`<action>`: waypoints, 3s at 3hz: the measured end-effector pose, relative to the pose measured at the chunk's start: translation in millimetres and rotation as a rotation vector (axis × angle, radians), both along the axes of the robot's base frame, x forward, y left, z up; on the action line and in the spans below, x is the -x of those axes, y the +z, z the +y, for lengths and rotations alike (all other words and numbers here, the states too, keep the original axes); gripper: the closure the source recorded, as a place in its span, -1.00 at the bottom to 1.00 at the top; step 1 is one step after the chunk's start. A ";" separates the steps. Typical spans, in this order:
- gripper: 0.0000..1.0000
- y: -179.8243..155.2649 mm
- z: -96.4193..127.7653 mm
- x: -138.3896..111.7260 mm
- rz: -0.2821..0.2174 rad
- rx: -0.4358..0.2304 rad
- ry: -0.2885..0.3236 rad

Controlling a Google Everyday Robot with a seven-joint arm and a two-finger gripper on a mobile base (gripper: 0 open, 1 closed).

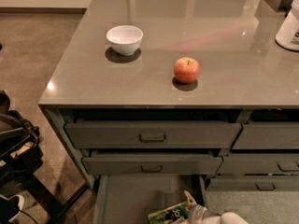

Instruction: Pick green rice chip bag from bottom drawer and place on counter

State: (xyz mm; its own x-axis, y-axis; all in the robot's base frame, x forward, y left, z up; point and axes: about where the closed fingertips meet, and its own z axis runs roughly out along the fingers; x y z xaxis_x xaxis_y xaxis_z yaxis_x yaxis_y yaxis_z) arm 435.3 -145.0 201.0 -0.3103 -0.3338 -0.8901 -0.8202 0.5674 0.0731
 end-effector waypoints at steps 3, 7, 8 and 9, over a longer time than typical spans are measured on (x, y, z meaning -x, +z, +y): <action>-1.00 -51.3 13.4 9.0 0.024 0.025 -0.022; 0.77 -51.7 13.9 9.3 0.025 0.024 -0.022; 1.00 -51.7 14.0 9.4 0.025 0.024 -0.022; 1.00 -51.7 14.0 9.4 0.025 0.024 -0.022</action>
Offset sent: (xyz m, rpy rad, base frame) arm -0.0114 0.0089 -0.0537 -0.0287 0.0265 -0.0304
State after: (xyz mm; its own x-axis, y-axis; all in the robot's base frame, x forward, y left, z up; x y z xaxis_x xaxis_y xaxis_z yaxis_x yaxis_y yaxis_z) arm 426.0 -131.0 149.3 -0.3398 -0.3481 -0.8737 -0.8055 0.5873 0.0793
